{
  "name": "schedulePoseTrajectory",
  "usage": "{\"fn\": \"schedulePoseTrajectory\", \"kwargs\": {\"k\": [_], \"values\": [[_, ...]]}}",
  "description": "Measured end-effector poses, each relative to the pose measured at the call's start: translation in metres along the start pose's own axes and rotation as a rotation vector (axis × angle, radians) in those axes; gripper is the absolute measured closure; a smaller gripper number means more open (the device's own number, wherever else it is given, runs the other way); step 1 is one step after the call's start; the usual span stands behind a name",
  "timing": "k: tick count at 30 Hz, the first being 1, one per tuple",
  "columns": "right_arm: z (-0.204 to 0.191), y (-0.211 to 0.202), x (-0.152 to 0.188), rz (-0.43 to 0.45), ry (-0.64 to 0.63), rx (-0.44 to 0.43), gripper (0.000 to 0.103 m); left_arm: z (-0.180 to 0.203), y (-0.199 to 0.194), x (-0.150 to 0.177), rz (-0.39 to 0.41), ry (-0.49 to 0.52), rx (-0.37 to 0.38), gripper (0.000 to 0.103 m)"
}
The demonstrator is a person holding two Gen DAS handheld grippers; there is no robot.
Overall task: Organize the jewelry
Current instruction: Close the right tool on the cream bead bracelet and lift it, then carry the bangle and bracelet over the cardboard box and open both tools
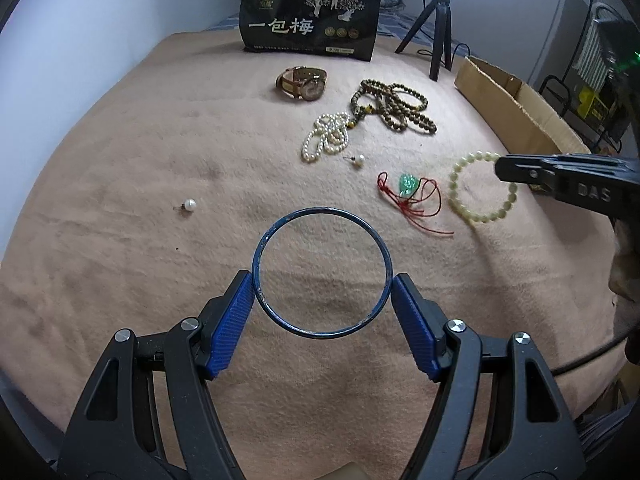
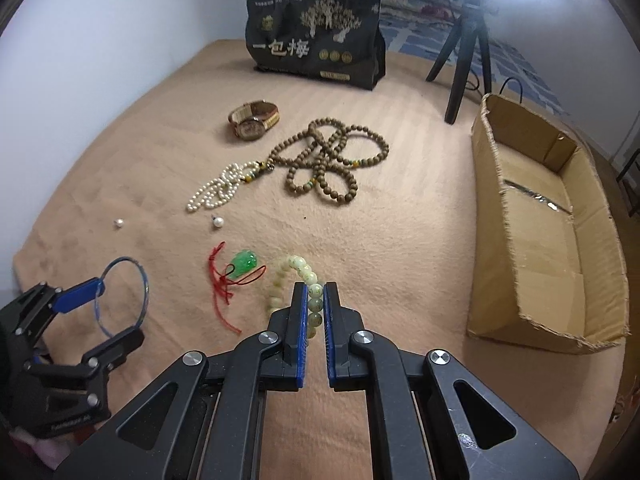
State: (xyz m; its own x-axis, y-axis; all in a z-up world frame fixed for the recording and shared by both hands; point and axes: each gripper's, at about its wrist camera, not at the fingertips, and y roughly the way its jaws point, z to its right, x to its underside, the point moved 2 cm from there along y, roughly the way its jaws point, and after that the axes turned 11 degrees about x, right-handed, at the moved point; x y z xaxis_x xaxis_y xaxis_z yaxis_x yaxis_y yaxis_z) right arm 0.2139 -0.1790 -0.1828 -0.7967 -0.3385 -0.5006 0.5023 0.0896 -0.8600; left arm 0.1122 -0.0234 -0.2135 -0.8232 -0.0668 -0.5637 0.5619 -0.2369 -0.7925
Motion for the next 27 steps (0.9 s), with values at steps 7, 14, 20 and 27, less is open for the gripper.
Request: {"fn": "schedulePoseTrajectory", "kwargs": {"k": [7,14,20,27], "values": [[0.013,-0.03,0.003,0.047,0.006,0.003,0.097,0.009,-0.013,-0.014,0.039,0.016,0.019,0.031],[0.035,-0.057,0.002,0.093,0.043,0.007,0.097,0.027,-0.02,-0.038,0.077,0.033,0.05,0.031],[0.065,-0.078,0.001,0.146,0.079,0.052,0.097,0.051,-0.02,-0.061,0.105,0.068,0.084,0.031],[0.112,-0.088,0.003,0.173,0.177,0.118,0.097,0.084,-0.012,-0.086,0.125,0.104,0.138,0.031]]}}
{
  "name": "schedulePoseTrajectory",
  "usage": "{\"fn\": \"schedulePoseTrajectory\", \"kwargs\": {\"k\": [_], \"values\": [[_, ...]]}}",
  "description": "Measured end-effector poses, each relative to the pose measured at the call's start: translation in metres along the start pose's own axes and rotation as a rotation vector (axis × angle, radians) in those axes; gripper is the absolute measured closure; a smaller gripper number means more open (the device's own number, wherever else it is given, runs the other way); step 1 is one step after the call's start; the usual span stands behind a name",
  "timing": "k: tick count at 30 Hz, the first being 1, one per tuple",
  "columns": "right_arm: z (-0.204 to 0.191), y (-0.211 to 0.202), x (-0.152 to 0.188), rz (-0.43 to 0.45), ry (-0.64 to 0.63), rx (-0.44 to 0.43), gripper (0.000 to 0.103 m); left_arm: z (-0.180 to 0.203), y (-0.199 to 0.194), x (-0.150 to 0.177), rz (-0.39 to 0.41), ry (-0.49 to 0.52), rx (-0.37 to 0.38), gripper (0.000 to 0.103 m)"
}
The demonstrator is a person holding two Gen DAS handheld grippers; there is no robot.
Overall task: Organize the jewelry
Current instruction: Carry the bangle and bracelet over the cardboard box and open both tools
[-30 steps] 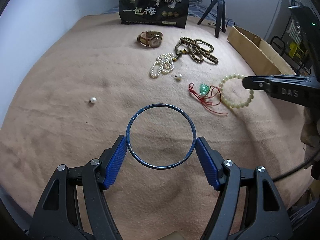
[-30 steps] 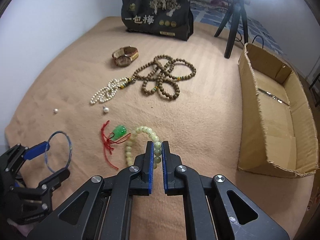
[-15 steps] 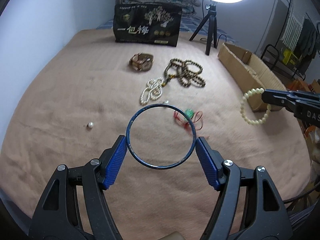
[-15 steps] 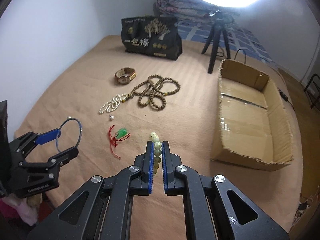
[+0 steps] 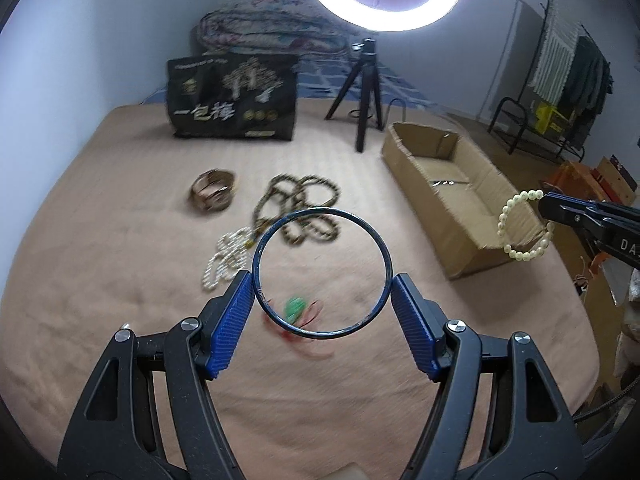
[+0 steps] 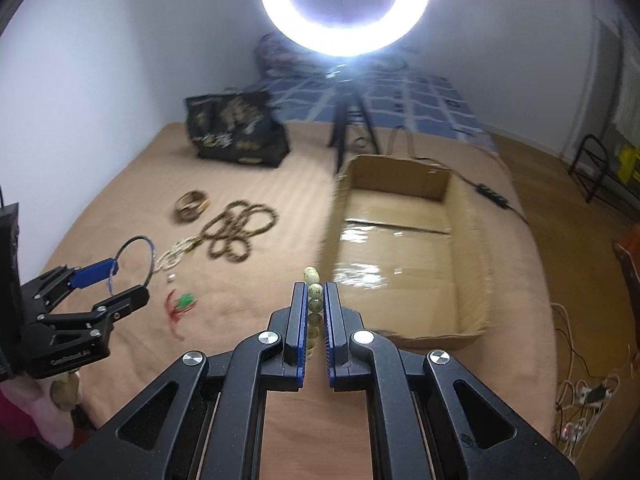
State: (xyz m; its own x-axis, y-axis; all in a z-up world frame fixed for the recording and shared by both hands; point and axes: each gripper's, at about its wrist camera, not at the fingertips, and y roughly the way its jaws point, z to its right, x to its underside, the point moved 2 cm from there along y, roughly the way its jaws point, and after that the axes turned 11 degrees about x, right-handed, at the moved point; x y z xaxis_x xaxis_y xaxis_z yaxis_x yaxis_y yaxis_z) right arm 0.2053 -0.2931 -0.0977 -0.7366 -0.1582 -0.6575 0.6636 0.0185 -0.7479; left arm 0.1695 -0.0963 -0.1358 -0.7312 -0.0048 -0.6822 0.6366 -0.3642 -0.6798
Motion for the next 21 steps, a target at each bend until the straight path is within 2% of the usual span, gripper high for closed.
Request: {"fn": "schedulePoseTrajectory", "kwargs": {"k": [10,21], "values": [[0.052,0.004,-0.009,0.026,0.11,0.079,0.097,0.05,0.034,-0.032,0.0,0.06,0.08,0.031],[0.082,0.024,-0.007,-0.001,0.145,0.12,0.097,0.089,0.076,-0.057,-0.031,0.119,0.111,0.03]]}}
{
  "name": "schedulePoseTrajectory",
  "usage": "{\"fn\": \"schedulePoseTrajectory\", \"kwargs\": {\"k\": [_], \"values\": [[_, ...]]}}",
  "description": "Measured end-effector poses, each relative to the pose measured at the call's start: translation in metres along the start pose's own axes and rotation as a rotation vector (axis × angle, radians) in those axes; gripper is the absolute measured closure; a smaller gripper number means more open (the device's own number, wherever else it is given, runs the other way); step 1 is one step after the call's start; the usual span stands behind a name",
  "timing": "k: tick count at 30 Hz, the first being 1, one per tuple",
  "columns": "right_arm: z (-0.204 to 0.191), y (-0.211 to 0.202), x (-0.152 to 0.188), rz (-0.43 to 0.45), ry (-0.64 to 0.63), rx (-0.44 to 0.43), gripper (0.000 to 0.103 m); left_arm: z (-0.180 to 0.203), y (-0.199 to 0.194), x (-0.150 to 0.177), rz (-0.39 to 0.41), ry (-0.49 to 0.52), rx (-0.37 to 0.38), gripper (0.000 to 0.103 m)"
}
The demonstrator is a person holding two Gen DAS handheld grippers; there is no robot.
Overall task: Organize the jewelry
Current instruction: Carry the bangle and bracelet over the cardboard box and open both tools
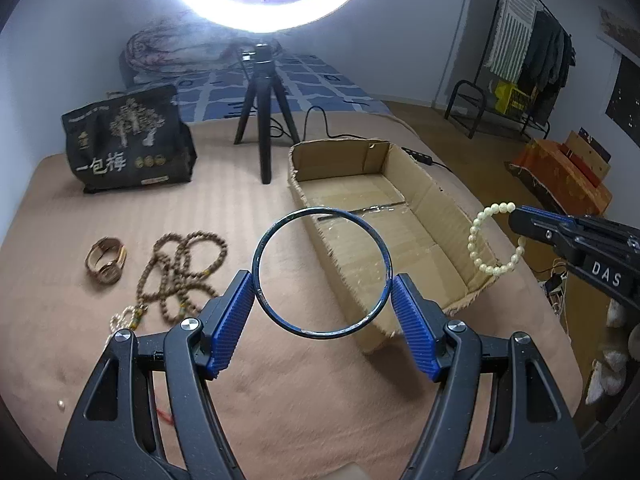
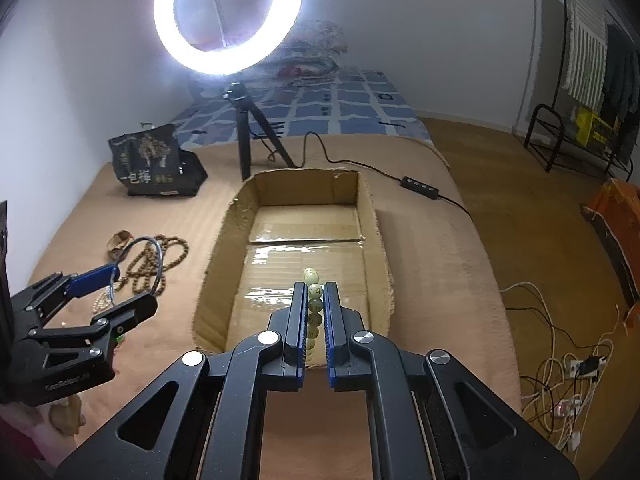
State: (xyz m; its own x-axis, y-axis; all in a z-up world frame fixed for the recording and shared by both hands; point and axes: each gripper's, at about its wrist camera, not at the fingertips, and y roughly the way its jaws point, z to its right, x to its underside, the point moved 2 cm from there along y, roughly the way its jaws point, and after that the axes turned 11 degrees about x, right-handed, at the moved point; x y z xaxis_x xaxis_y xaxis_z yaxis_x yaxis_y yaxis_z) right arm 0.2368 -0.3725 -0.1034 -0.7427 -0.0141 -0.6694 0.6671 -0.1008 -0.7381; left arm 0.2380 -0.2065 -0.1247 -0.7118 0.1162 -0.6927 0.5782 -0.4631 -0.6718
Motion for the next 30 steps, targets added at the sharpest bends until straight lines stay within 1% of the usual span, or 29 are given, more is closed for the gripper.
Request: {"fn": "schedulePoseTrajectory", "kwargs": {"k": [10,19,23,24,27,28,30], "values": [[0.018,0.022,-0.001,-0.031,0.034,0.021,0.097,0.013,0.03,-0.023,-0.002,0.018,0.015,0.03],[0.026,0.031,0.001,-0.051,0.062,0.023,0.097,0.022,0.039,-0.031,-0.006,0.029,0.034,0.03],[0.028,0.033,0.002,-0.068,0.077,0.019,0.096,0.026,0.04,-0.031,-0.009,0.034,0.031,0.03],[0.028,0.033,0.003,-0.067,0.078,0.022,0.094,0.026,0.041,-0.031,-0.01,0.035,0.029,0.03],[0.03,0.031,0.002,-0.061,0.083,0.028,0.076,0.027,0.041,-0.031,-0.012,0.037,0.026,0.029],[0.03,0.03,0.002,-0.056,0.086,0.026,0.073,0.026,0.041,-0.031,-0.013,0.036,0.025,0.029],[0.031,0.029,0.001,-0.052,0.089,0.026,0.073,0.026,0.041,-0.031,-0.013,0.035,0.023,0.029]]}}
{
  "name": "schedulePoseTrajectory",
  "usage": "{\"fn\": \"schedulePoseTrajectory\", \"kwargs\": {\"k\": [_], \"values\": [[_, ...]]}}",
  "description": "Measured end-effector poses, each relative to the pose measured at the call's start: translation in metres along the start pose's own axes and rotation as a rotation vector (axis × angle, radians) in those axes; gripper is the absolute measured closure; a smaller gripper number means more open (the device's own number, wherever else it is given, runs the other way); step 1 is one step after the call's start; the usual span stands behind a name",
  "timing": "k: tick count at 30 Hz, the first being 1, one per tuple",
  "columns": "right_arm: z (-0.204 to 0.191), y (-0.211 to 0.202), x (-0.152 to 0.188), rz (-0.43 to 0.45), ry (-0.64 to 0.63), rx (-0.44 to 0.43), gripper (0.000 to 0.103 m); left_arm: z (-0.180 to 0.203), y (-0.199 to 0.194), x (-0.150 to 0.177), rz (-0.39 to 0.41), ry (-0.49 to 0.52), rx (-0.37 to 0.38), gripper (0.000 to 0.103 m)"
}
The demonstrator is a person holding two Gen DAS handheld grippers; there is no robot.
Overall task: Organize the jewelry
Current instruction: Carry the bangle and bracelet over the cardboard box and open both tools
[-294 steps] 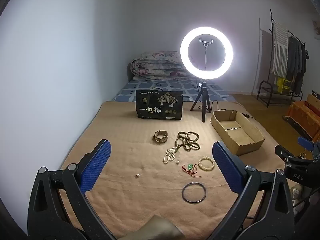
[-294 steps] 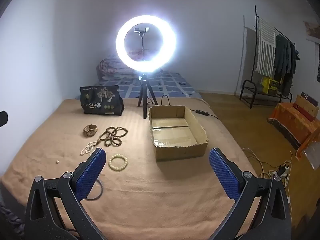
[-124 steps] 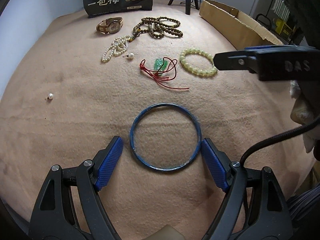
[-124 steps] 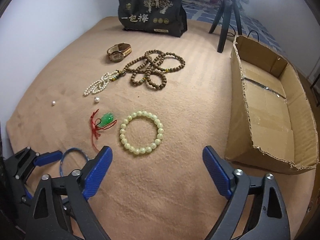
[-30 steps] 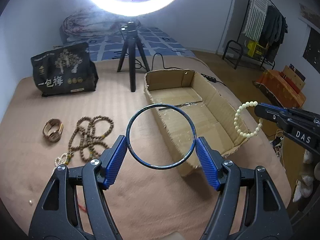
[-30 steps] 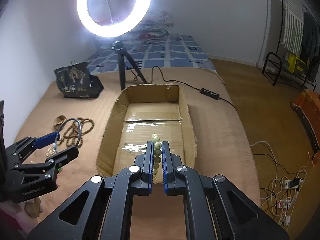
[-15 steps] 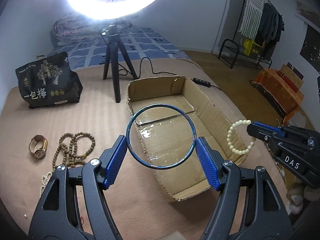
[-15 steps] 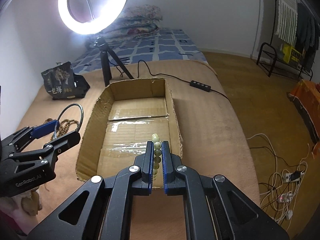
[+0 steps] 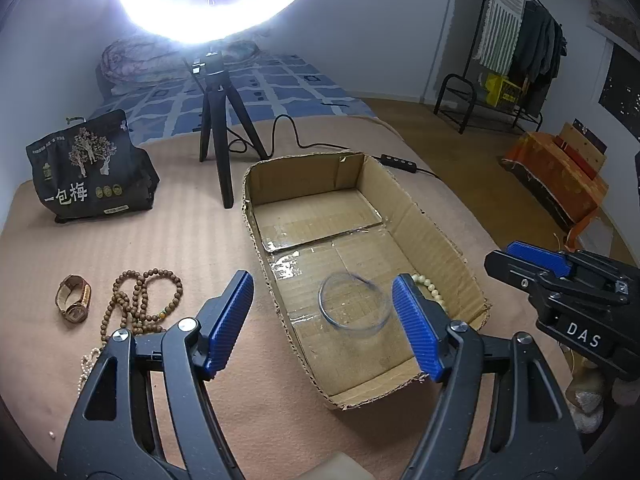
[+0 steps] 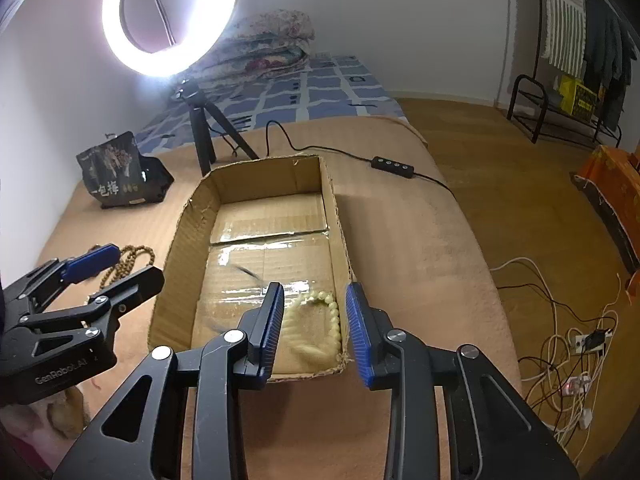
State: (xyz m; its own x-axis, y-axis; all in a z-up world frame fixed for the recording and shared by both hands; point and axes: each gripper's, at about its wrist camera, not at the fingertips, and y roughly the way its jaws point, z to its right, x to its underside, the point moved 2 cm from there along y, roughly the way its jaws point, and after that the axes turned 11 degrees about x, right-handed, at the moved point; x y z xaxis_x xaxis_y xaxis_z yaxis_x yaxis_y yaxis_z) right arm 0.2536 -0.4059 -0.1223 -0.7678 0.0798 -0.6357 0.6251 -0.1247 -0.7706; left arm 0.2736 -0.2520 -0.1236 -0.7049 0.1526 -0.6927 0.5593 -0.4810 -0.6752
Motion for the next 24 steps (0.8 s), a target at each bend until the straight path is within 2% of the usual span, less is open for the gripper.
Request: {"fn": "schedulePoseTrajectory", "kwargs": {"k": [14,24], "values": [[0.002,-0.003,-0.001,0.004,0.017,0.015,0.071,0.0,-0.011,0.001,0.012,0.016,-0.016,0.029],[-0.002,-0.017,-0.002,0.021,0.032,0.018,0.071,-0.008,-0.039,0.001,0.043,0.01,-0.037,0.029]]}}
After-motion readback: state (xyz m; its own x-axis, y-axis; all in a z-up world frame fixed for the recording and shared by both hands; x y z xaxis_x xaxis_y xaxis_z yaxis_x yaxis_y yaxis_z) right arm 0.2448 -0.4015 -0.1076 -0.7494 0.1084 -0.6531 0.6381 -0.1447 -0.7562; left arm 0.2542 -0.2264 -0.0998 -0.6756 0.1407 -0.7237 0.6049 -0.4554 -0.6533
